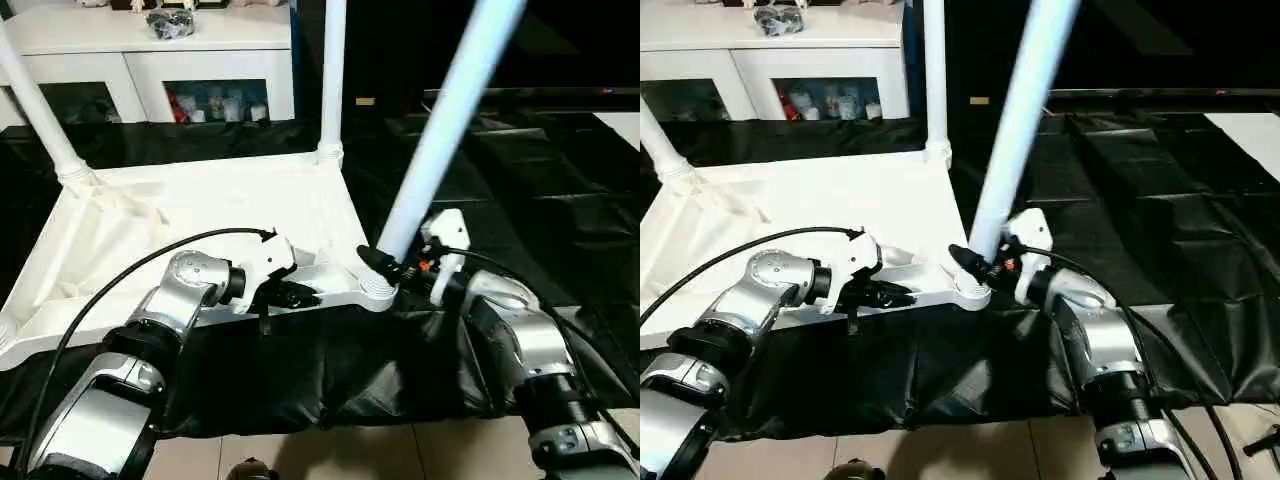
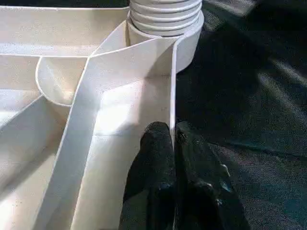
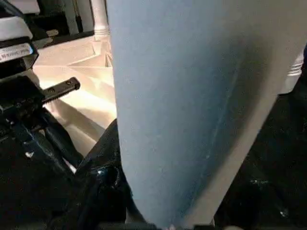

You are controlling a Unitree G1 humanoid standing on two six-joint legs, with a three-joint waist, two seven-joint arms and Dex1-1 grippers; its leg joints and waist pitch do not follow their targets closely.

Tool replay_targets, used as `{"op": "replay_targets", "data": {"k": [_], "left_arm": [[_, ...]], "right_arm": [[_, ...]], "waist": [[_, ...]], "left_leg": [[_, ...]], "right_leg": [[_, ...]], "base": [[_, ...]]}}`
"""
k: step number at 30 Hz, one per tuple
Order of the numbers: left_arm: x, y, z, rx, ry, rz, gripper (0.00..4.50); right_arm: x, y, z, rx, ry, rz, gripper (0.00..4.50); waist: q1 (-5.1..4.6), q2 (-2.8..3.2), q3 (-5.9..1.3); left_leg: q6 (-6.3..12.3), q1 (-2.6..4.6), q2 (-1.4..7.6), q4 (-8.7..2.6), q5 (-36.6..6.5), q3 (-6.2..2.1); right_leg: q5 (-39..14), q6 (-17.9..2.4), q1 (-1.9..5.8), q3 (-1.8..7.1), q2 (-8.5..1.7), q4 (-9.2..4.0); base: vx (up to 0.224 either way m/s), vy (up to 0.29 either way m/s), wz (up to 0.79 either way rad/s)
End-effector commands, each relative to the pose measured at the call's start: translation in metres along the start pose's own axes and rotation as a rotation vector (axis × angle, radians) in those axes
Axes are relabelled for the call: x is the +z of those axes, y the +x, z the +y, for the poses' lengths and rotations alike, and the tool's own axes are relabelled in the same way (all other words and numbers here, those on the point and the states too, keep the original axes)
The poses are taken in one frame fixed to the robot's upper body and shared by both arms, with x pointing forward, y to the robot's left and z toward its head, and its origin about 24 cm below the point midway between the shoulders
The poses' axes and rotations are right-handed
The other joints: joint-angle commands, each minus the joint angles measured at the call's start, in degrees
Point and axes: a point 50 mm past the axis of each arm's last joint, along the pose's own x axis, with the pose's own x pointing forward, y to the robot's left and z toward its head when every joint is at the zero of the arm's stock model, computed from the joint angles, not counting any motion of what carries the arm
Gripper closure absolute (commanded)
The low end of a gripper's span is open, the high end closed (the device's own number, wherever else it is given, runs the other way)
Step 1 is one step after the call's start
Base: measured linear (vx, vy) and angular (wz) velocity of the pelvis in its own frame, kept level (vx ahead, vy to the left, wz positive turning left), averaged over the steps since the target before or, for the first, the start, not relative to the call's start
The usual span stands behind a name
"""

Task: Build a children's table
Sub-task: Insert table leg to table base

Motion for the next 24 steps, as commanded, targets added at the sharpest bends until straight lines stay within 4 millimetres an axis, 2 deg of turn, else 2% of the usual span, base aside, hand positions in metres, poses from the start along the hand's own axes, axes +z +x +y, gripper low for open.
{"op": "replay_targets", "data": {"k": [1,2,4,5,8,13,15,17,20,24], "left_arm": [[0.005,-0.004,0.006,0.024,0.023,0.013,4.50],[0.005,-0.005,0.006,0.021,0.025,0.017,4.50],[0.005,-0.006,0.006,0.020,0.026,0.020,4.50],[0.006,-0.007,0.007,0.019,0.028,0.022,4.50],[0.007,-0.012,0.008,0.000,0.046,0.019,4.50],[0.011,-0.016,0.007,-0.061,0.081,-0.002,4.50],[0.012,-0.018,0.007,-0.086,0.092,0.001,4.50],[0.015,-0.022,0.008,-0.121,0.111,0.011,4.50],[0.016,-0.024,0.009,-0.146,0.124,0.025,4.50],[0.017,-0.027,0.013,-0.137,0.127,0.038,4.50]], "right_arm": [[-0.028,0.001,0.009,0.063,0.057,0.148,2.62],[-0.029,0.003,0.010,0.083,0.054,0.161,2.62],[-0.030,0.003,0.011,0.093,0.052,0.166,2.62],[-0.031,0.003,0.012,0.105,0.055,0.170,2.62],[-0.034,0.003,0.016,0.159,0.072,0.171,2.62],[-0.034,0.003,0.018,0.243,0.068,0.165,2.62],[-0.033,0.003,0.019,0.275,0.059,0.165,2.62],[-0.031,0.002,0.021,0.328,0.039,0.168,2.62],[-0.031,0.002,0.023,0.373,0.022,0.174,2.62],[-0.031,0.002,0.024,0.408,0.007,0.168,2.62]], "waist": [[-0.56,-0.13,-3.42],[-0.62,-0.36,-3.44],[-0.82,-0.26,-3.41],[-0.83,-0.52,-3.42],[-0.74,-0.52,-3.66],[-0.79,-0.52,-3.86],[-0.66,-0.74,-3.90],[-0.48,-0.68,-3.99],[-0.33,-0.72,-3.94],[-0.04,-0.72,-3.83]], "left_leg": [[-0.71,1.29,0.42,-4.79,-26.36,-0.34],[-0.66,1.29,0.42,-4.79,-26.52,-0.33],[-0.67,1.28,0.51,-4.88,-26.90,-0.38],[-0.65,1.29,0.52,-4.89,-27.03,-0.36],[-0.58,1.15,0.60,-5.07,-26.28,-0.44],[-0.50,1.05,0.71,-5.15,-25.67,-0.26],[-0.04,1.01,0.75,-5.16,-24.34,-0.07],[0.24,0.99,0.88,-5.17,-22.87,0.10],[0.30,0.97,1.02,-5.23,-22.43,0.13],[0.05,1.17,1.02,-5.28,-23.36,0.16]], "right_leg": [[-32.31,-6.53,1.72,1.36,-2.53,-6.13],[-32.43,-6.57,1.70,1.32,-2.54,-6.18],[-32.29,-6.65,1.60,1.38,-2.52,-6.16],[-32.23,-6.68,1.59,1.37,-2.53,-6.21],[-29.98,-7.28,1.84,1.47,-2.59,-5.93],[-25.07,-9.31,2.11,1.55,-2.43,-5.45],[-23.25,-10.28,2.31,1.57,-2.39,-5.21],[-21.89,-10.87,2.44,1.62,-2.44,-5.07],[-21.10,-11.34,2.45,1.64,-2.46,-4.97],[-22.76,-11.19,2.33,1.65,-2.54,-5.11]], "base": [[0.000,0.000,0.00],[0.000,0.000,0.00],[0.000,0.000,0.00],[0.000,0.000,0.00],[0.000,0.000,0.00],[0.000,0.000,0.00],[0.000,0.000,0.00],[0.000,0.000,0.00],[0.000,0.000,0.00],[0.000,0.000,0.00]]}}
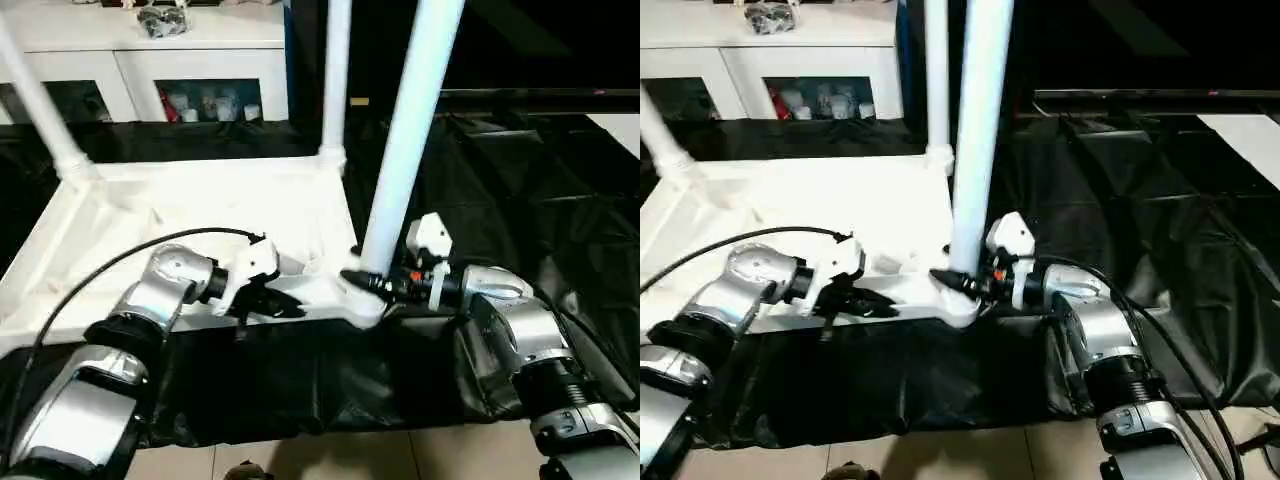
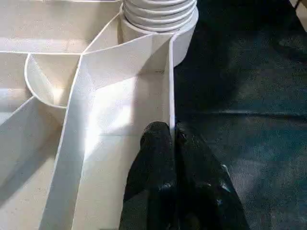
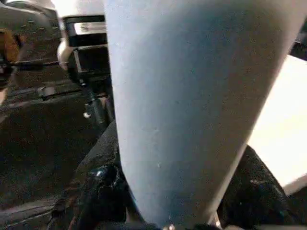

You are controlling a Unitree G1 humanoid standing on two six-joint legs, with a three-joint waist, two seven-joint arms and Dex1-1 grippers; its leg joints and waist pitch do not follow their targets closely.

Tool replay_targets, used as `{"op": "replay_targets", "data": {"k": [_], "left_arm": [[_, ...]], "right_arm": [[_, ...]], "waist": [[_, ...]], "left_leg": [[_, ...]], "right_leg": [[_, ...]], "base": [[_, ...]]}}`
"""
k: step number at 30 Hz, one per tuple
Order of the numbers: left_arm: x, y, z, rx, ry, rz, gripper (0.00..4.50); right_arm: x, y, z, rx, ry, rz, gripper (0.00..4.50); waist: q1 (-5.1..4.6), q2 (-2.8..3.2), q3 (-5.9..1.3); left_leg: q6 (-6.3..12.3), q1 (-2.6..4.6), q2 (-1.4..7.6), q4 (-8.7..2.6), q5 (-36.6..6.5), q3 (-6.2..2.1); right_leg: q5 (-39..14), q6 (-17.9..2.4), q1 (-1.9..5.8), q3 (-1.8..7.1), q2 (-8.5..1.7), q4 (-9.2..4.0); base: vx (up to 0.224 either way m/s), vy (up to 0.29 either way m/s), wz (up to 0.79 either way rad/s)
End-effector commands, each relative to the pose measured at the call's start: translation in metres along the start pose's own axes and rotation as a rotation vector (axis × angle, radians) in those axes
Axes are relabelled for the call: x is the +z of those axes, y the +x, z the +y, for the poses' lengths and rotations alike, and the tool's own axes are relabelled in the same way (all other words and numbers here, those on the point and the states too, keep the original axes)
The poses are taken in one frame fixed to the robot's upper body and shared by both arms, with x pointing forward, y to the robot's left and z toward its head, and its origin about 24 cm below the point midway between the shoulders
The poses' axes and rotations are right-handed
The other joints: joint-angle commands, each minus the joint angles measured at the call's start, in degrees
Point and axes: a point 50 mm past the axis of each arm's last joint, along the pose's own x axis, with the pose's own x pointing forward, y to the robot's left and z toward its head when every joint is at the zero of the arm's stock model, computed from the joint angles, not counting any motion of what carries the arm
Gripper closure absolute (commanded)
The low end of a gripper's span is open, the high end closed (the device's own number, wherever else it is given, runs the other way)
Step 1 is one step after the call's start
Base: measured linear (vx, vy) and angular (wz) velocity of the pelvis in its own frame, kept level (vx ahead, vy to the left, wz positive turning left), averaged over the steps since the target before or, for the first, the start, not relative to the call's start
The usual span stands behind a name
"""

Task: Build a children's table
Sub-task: Insert table leg to table base

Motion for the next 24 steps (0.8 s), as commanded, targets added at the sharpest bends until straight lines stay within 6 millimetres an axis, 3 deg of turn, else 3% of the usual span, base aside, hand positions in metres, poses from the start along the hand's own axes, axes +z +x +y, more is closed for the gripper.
{"op": "replay_targets", "data": {"k": [1,4,7,8,10,12,14,15,16,17,19,20,24], "left_arm": [[0.022,-0.007,0.012,0.039,0.078,-0.020,4.50],[0.025,-0.008,0.015,0.073,0.062,-0.038,4.50],[0.031,-0.005,0.022,0.155,0.027,-0.084,4.50],[0.037,-0.003,0.028,0.227,-0.004,-0.117,4.50],[0.040,-0.001,0.031,0.268,-0.021,-0.124,4.50],[0.045,0.003,0.037,0.334,-0.046,-0.127,4.50],[0.049,0.004,0.040,0.380,-0.058,-0.129,4.50],[0.052,0.006,0.042,0.417,-0.072,-0.135,4.50],[0.058,0.013,0.046,0.487,-0.101,-0.126,4.50],[0.058,0.013,0.046,0.487,-0.101,-0.126,4.50],[0.062,0.020,0.045,0.493,-0.109,-0.125,4.50],[0.067,0.035,0.039,0.460,-0.102,-0.131,4.50],[0.068,0.044,0.035,0.438,-0.085,-0.120,4.50]], "right_arm": [[-0.030,0.005,0.014,0.078,0.091,0.108,2.62],[-0.029,0.007,0.013,0.071,0.091,0.098,2.62],[-0.028,0.011,0.003,-0.042,0.095,0.078,2.62],[-0.026,0.014,-0.009,-0.177,0.101,0.071,2.62],[-0.025,0.016,-0.016,-0.263,0.104,0.070,2.62],[-0.023,0.020,-0.026,-0.389,0.126,0.062,2.62],[-0.022,0.022,-0.030,-0.442,0.138,0.061,2.62],[-0.022,0.025,-0.032,-0.481,0.149,0.066,2.62],[-0.027,0.032,-0.035,-0.562,0.190,0.119,2.62],[-0.027,0.032,-0.035,-0.562,0.190,0.119,2.62],[-0.029,0.037,-0.035,-0.599,0.209,0.150,2.62],[-0.033,0.046,-0.033,-0.627,0.262,0.170,2.62],[-0.033,0.053,-0.031,-0.633,0.290,0.168,2.62]], "waist": [[0.00,0.05,-3.36],[0.24,-0.01,-3.24],[0.20,-0.17,-3.13],[-0.05,-0.22,-2.97],[-0.35,-0.14,-2.89],[-0.70,-0.31,-2.96],[-0.97,-0.38,-3.02],[-1.37,-0.39,-3.25],[-1.34,-0.49,-3.25],[-1.50,-0.46,-3.34],[-1.46,-0.41,-3.41],[-1.38,-0.61,-3.50],[-1.29,-0.46,-3.68]], "left_leg": [[-0.06,1.12,0.97,-4.47,-23.62,0.08],[-0.22,1.25,0.90,-4.48,-24.25,0.11],[-0.58,1.39,0.92,-4.48,-24.71,0.01],[-1.15,1.60,0.76,-4.45,-26.04,-0.22],[-1.74,1.76,0.62,-4.42,-26.67,-0.39],[-2.37,1.41,0.54,-4.60,-26.41,-0.70],[-2.17,1.25,0.51,-4.69,-26.06,-0.69],[-2.02,1.21,0.64,-4.68,-24.91,-0.57],[-1.69,1.12,0.57,-4.64,-24.29,-0.41],[-1.53,0.98,0.52,-4.58,-22.38,-0.24],[-1.21,0.97,0.59,-4.45,-21.38,-0.07],[-0.68,0.86,0.62,-4.38,-19.88,0.14],[0.37,0.64,0.48,-4.16,-16.64,0.32]], "right_leg": [[-23.17,-11.09,2.29,1.78,-2.73,-4.65],[-25.20,-10.54,2.15,1.80,-2.79,-4.91],[-27.61,-10.02,1.93,1.81,-3.06,-5.08],[-31.35,-9.12,1.77,1.57,-3.18,-5.49],[-34.23,-7.93,1.53,1.44,-3.19,-5.83],[-34.02,-7.48,1.91,1.20,-3.20,-5.76],[-32.60,-7.52,2.03,1.17,-3.02,-5.76],[-27.64,-9.26,2.03,1.40,-2.92,-5.34],[-26.03,-9.66,2.10,1.46,-2.78,-5.30],[-22.00,-11.08,2.25,1.61,-2.57,-4.67],[-20.01,-11.77,2.29,1.69,-2.63,-4.48],[-17.48,-12.39,2.56,1.76,-2.65,-4.31],[-12.43,-13.28,2.91,1.74,-2.45,-3.89]], "base": [[0.000,0.000,0.00],[0.000,0.000,0.00],[0.000,0.000,0.00],[0.000,0.000,0.00],[0.000,0.000,0.00],[0.000,0.000,0.00],[0.000,0.000,0.00],[0.000,0.000,0.00],[0.000,0.000,0.00],[0.000,0.000,0.00],[0.000,0.000,0.00],[0.000,0.000,0.00],[0.000,0.000,0.00]]}}
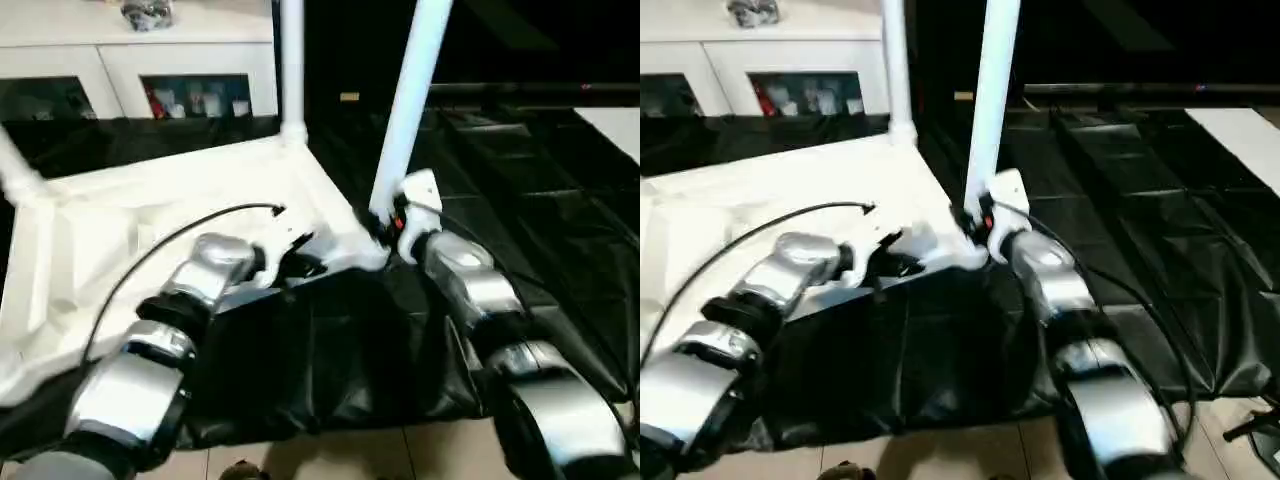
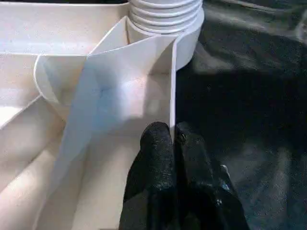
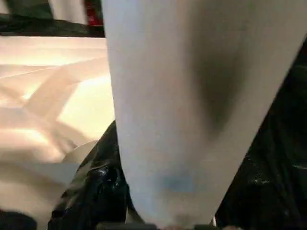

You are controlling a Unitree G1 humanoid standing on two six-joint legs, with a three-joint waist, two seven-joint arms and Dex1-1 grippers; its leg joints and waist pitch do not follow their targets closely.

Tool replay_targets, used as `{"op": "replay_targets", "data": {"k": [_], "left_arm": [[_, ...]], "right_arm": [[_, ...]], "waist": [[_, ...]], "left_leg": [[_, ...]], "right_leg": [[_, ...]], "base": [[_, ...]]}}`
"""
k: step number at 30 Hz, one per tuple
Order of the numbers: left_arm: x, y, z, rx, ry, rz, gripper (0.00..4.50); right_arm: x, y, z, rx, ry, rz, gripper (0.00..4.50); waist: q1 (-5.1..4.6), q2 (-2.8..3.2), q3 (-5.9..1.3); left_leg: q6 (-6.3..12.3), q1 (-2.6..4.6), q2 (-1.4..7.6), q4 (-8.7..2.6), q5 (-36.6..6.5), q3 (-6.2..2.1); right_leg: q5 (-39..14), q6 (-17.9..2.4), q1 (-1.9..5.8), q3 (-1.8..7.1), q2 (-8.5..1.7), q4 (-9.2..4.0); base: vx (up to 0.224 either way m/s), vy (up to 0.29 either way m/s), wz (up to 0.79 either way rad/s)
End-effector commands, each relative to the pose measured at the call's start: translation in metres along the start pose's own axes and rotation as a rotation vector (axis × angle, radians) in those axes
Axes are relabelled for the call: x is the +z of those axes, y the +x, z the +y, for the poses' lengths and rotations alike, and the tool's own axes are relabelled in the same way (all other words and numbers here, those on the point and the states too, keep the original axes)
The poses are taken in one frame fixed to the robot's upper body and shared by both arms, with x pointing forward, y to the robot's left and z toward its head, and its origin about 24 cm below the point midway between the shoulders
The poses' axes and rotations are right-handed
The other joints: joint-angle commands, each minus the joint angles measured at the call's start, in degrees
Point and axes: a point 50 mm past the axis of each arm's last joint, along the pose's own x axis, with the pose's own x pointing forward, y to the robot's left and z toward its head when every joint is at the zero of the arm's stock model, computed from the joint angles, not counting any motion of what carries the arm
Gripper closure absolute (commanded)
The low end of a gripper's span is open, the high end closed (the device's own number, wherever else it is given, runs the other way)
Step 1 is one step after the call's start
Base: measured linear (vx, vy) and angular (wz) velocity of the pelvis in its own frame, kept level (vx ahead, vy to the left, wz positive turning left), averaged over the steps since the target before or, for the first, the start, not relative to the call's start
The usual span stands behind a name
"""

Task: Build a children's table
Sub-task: Insert table leg to table base

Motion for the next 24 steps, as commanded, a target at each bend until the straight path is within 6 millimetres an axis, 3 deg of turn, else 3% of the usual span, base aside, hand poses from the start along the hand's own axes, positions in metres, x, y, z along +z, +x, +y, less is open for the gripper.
{"op": "replay_targets", "data": {"k": [1,4,5,9,10,12,15,17,24], "left_arm": [[0.030,0.003,-0.002,0.024,0.073,-0.099,4.50],[0.027,0.003,-0.003,0.019,0.075,-0.091,4.50],[0.026,0.003,-0.003,0.018,0.075,-0.089,4.50],[0.025,0.000,-0.002,0.017,0.081,-0.085,4.50],[0.025,-0.001,-0.003,0.007,0.087,-0.085,4.50],[0.025,-0.002,-0.003,0.002,0.089,-0.086,4.50],[0.024,-0.003,-0.006,-0.023,0.097,-0.091,4.50],[0.023,-0.004,-0.007,-0.036,0.095,-0.093,4.50],[0.018,-0.012,-0.009,-0.105,0.126,-0.108,4.50]], "right_arm": [[-0.051,-0.002,0.024,0.061,0.083,0.212,2.62],[-0.049,0.001,0.029,0.075,0.086,0.200,2.62],[-0.048,0.002,0.030,0.078,0.081,0.193,2.62],[-0.044,0.005,0.031,0.067,0.087,0.182,2.62],[-0.043,0.006,0.031,0.068,0.086,0.177,2.27],[-0.042,0.007,0.031,0.071,0.088,0.172,1.89],[-0.038,0.007,0.029,0.082,0.093,0.158,1.72],[-0.035,0.008,0.028,0.093,0.095,0.149,1.46],[-0.024,0.007,0.021,0.149,0.073,0.107,0.95]], "waist": [[0.01,0.31,-4.21],[-0.19,0.20,-3.98],[-0.20,0.35,-3.89],[-0.58,0.20,-3.75],[-0.61,0.24,-3.79],[-0.81,0.19,-3.79],[-0.89,0.14,-3.94],[-0.89,0.26,-4.10],[-0.85,0.31,-4.19]], "left_leg": [[0.52,0.49,0.60,-3.87,-16.02,0.21],[0.52,0.57,0.53,-3.98,-17.59,0.28],[0.26,0.90,0.56,-4.04,-19.20,0.32],[-0.36,0.93,0.59,-4.27,-21.36,0.16],[-0.41,0.92,0.67,-4.29,-21.28,0.11],[-0.35,0.92,0.62,-4.28,-20.92,0.18],[-0.13,0.84,0.65,-4.20,-19.82,0.24],[0.47,0.60,0.64,-4.07,-17.19,0.30],[1.37,0.53,0.69,-3.86,-15.71,0.47]], "right_leg": [[-10.71,-13.21,3.08,1.75,-2.42,-3.32],[-12.11,-13.35,3.11,1.72,-2.39,-3.44],[-14.47,-12.94,2.87,1.77,-2.47,-3.80],[-18.89,-11.73,2.78,1.77,-2.55,-4.20],[-18.85,-11.73,2.81,1.79,-2.65,-4.14],[-18.53,-11.68,2.72,1.79,-2.52,-4.18],[-16.69,-12.39,2.80,1.83,-2.57,-4.06],[-12.18,-13.31,3.01,1.81,-2.31,-3.43],[-9.04,-14.66,3.26,1.75,-2.36,-3.03]], "base": [[0.000,0.000,0.00],[0.000,0.000,0.00],[0.000,0.000,0.00],[0.000,0.000,0.00],[0.000,0.000,0.00],[0.000,0.000,0.00],[0.000,0.000,0.00],[0.000,0.000,0.00],[0.000,0.000,0.00]]}}
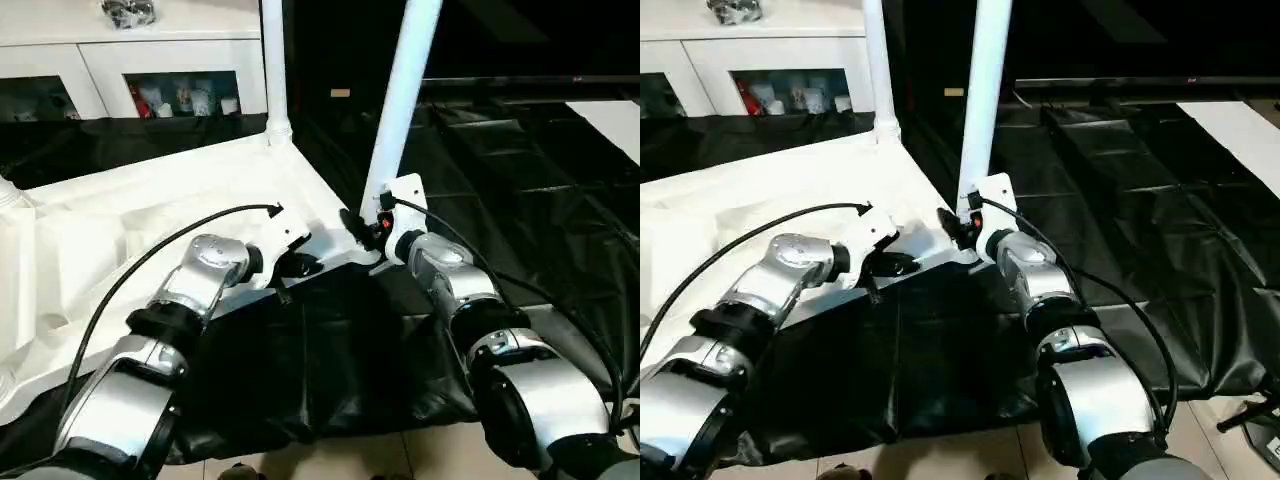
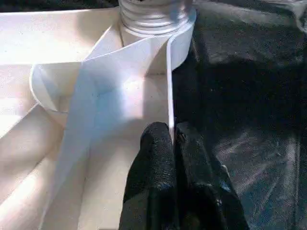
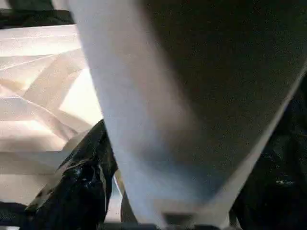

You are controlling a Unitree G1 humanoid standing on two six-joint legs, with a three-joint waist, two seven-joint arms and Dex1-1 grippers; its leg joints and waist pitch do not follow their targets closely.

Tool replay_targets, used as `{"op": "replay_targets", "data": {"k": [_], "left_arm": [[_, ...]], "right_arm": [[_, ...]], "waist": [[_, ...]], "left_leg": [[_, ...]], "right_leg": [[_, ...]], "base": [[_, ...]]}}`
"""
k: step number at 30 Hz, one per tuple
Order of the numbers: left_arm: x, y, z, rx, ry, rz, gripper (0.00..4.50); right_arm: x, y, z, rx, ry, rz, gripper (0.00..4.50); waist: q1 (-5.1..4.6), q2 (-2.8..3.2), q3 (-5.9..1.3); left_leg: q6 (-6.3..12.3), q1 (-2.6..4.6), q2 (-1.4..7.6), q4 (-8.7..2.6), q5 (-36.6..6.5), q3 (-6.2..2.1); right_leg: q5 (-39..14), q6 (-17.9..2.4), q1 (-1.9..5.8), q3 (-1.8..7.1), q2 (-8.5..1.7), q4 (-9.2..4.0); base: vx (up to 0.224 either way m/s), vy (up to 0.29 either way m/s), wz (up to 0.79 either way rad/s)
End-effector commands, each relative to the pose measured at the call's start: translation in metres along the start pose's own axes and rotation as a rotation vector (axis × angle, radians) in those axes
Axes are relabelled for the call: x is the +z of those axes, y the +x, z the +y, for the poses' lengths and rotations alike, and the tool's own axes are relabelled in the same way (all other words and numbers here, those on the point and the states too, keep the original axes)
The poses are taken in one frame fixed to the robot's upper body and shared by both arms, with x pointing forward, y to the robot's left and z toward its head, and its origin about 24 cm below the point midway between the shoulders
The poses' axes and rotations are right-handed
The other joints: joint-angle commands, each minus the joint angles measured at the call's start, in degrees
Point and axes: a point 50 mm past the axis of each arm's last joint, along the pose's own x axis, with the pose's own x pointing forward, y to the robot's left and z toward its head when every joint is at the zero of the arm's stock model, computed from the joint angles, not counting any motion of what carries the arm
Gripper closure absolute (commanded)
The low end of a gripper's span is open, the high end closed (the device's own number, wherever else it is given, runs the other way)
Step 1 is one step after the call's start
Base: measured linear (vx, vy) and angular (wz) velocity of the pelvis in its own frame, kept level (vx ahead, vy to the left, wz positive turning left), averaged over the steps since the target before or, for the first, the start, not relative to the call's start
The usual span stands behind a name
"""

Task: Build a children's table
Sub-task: Insert table leg to table base

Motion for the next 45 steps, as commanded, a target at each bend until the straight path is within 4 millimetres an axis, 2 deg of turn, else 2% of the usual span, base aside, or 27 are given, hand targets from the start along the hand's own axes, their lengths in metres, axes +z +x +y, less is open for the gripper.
{"op": "replay_targets", "data": {"k": [1,2,5,6,8,12,14,19,20,21,26,32,37,38,39,40,41,42,43,44,45], "left_arm": [[0.024,0.002,-0.007,-0.081,0.083,-0.102,4.50],[0.023,-0.001,-0.007,-0.098,0.093,-0.102,4.50],[0.020,-0.005,-0.007,-0.126,0.113,-0.097,4.50],[0.018,-0.008,-0.006,-0.137,0.123,-0.093,4.50],[0.015,-0.012,-0.005,-0.154,0.143,-0.091,4.50],[0.011,-0.019,-0.005,-0.232,0.152,-0.112,4.50],[0.011,-0.023,-0.006,-0.278,0.158,-0.122,4.50],[0.008,-0.028,-0.005,-0.330,0.175,-0.107,4.50],[0.008,-0.028,-0.005,-0.338,0.179,-0.103,4.50],[0.008,-0.029,-0.005,-0.353,0.183,-0.101,4.50],[0.004,-0.031,-0.006,-0.403,0.210,-0.076,4.50],[-0.001,-0.032,-0.006,-0.422,0.221,-0.046,4.50],[0.000,-0.028,-0.004,-0.382,0.183,-0.073,4.50],[0.005,-0.021,-0.002,-0.299,0.152,-0.090,4.50],[0.005,-0.021,-0.002,-0.299,0.152,-0.090,4.50],[0.008,-0.014,0.002,-0.209,0.128,-0.081,4.50],[0.009,-0.011,0.003,-0.172,0.121,-0.074,4.50],[0.012,-0.005,0.003,-0.126,0.098,-0.087,4.50],[0.013,-0.004,0.003,-0.123,0.095,-0.090,4.50],[0.017,0.002,0.001,-0.085,0.069,-0.114,4.50],[0.020,0.005,0.001,-0.067,0.061,-0.122,4.50]], "right_arm": [[-0.015,0.001,0.010,0.084,0.014,0.070,0.91],[-0.014,0.000,0.009,0.117,-0.011,0.065,0.82],[-0.012,-0.004,0.009,0.200,-0.057,0.061,0.82],[-0.012,-0.007,0.009,0.260,-0.084,0.062,0.82],[-0.011,-0.013,0.009,0.361,-0.130,0.062,0.82],[-0.008,-0.028,0.005,0.547,-0.174,0.064,0.82],[-0.009,-0.035,0.003,0.630,-0.206,0.089,0.82],[-0.014,-0.046,0.000,0.736,-0.272,0.147,0.82],[-0.015,-0.048,0.000,0.751,-0.283,0.154,0.82],[-0.016,-0.050,-0.001,0.768,-0.292,0.162,1.09],[-0.017,-0.055,0.000,0.824,-0.315,0.188,1.53],[-0.020,-0.056,0.004,0.855,-0.324,0.195,1.77],[-0.025,-0.052,0.006,0.784,-0.277,0.180,1.78],[-0.030,-0.045,0.003,0.643,-0.240,0.185,1.78],[-0.030,-0.045,0.003,0.643,-0.240,0.185,1.78],[-0.035,-0.039,0.000,0.503,-0.232,0.193,1.78],[-0.037,-0.036,0.000,0.445,-0.229,0.196,1.79],[-0.041,-0.031,-0.001,0.339,-0.192,0.188,1.79],[-0.041,-0.031,-0.001,0.330,-0.187,0.188,1.80],[-0.044,-0.026,0.000,0.234,-0.139,0.174,1.80],[-0.045,-0.024,0.000,0.191,-0.114,0.164,1.80]], "waist": [[0.31,0.35,-4.21],[0.33,0.53,-4.29],[0.45,0.53,-4.28],[0.56,0.74,-4.31],[0.77,0.63,-4.30],[1.27,0.69,-4.29],[1.70,0.75,-4.29],[2.31,0.73,-4.25],[2.68,0.69,-4.33],[2.76,0.79,-4.31],[3.03,0.81,-4.33],[3.06,0.94,-4.23],[3.13,0.94,-4.18],[3.00,1.00,-4.03],[2.94,0.93,-4.02],[2.80,0.87,-3.98],[2.60,0.92,-3.80],[2.44,0.70,-3.74],[2.35,0.77,-3.76],[2.06,0.78,-3.57],[1.97,0.72,-3.62]], "left_leg": [[1.49,0.59,0.71,-3.60,-15.57,0.36],[1.63,0.58,0.78,-3.48,-15.01,0.41],[2.14,0.52,0.82,-3.34,-14.44,0.52],[2.38,0.59,0.86,-3.25,-14.49,0.56],[3.11,0.40,0.93,-3.13,-14.30,0.63],[3.54,0.55,0.98,-3.05,-14.77,0.67],[3.46,0.85,1.15,-3.07,-15.75,0.71],[3.17,0.77,1.13,-3.08,-15.66,0.70],[2.96,0.90,1.19,-3.06,-15.66,0.67],[2.88,0.88,1.19,-3.05,-15.68,0.69],[2.48,0.89,1.23,-3.13,-16.30,0.58],[1.88,0.95,1.27,-3.26,-17.68,0.51],[1.51,1.00,1.32,-3.32,-18.27,0.48],[0.81,0.90,1.30,-3.49,-18.49,0.41],[0.08,1.06,1.20,-3.53,-19.39,0.36],[-0.31,1.03,1.18,-3.53,-19.58,0.35],[-0.86,1.03,1.15,-3.65,-19.90,0.32],[-1.36,1.13,0.94,-3.68,-20.89,0.18],[-1.60,1.16,0.96,-3.64,-20.93,0.14],[-1.86,1.14,0.83,-3.75,-21.99,-0.01],[-1.88,1.12,0.77,-3.76,-22.17,-0.04]], "right_leg": [[-8.51,-14.76,3.46,1.71,-2.36,-2.96],[-7.12,-15.28,3.45,1.69,-2.32,-2.76],[-5.97,-15.89,3.44,1.58,-2.15,-2.61],[-5.66,-16.16,3.37,1.58,-2.20,-2.59],[-4.99,-16.35,3.48,1.55,-2.25,-2.50],[-5.72,-16.50,3.38,1.52,-2.16,-2.57],[-6.60,-16.87,3.16,1.59,-2.19,-2.63],[-7.38,-16.69,3.21,1.59,-2.24,-2.66],[-7.66,-16.49,3.16,1.60,-2.30,-2.65],[-7.64,-16.50,3.16,1.62,-2.33,-2.65],[-7.88,-16.53,3.15,1.59,-2.30,-2.58],[-9.81,-16.11,3.05,1.63,-2.38,-2.74],[-10.94,-15.98,2.94,1.68,-2.43,-2.80],[-11.96,-15.53,2.94,1.70,-2.38,-2.83],[-14.13,-14.90,2.94,1.67,-2.56,-3.08],[-15.19,-14.48,2.89,1.68,-2.60,-3.12],[-16.52,-14.01,2.73,1.77,-2.68,-3.28],[-19.98,-12.62,2.83,1.65,-2.70,-3.70],[-20.94,-12.22,2.73,1.74,-2.86,-3.71],[-23.64,-11.13,2.61,1.72,-2.85,-4.16],[-23.97,-10.86,2.69,1.66,-2.80,-4.20]], "base": [[0.000,0.000,0.00],[0.000,0.000,0.00],[0.000,0.000,0.00],[0.000,0.000,0.00],[0.000,0.000,0.00],[0.000,0.000,0.00],[0.000,0.000,0.00],[0.000,0.000,0.00],[0.000,0.000,0.00],[0.000,0.000,0.00],[0.000,0.000,0.00],[0.000,0.000,0.00],[0.000,0.000,0.00],[0.000,0.000,0.00],[0.000,0.000,0.00],[0.000,0.000,0.00],[0.000,0.000,0.00],[0.000,0.000,0.00],[0.000,0.000,0.00],[0.000,0.000,0.00],[0.000,0.000,0.00]]}}
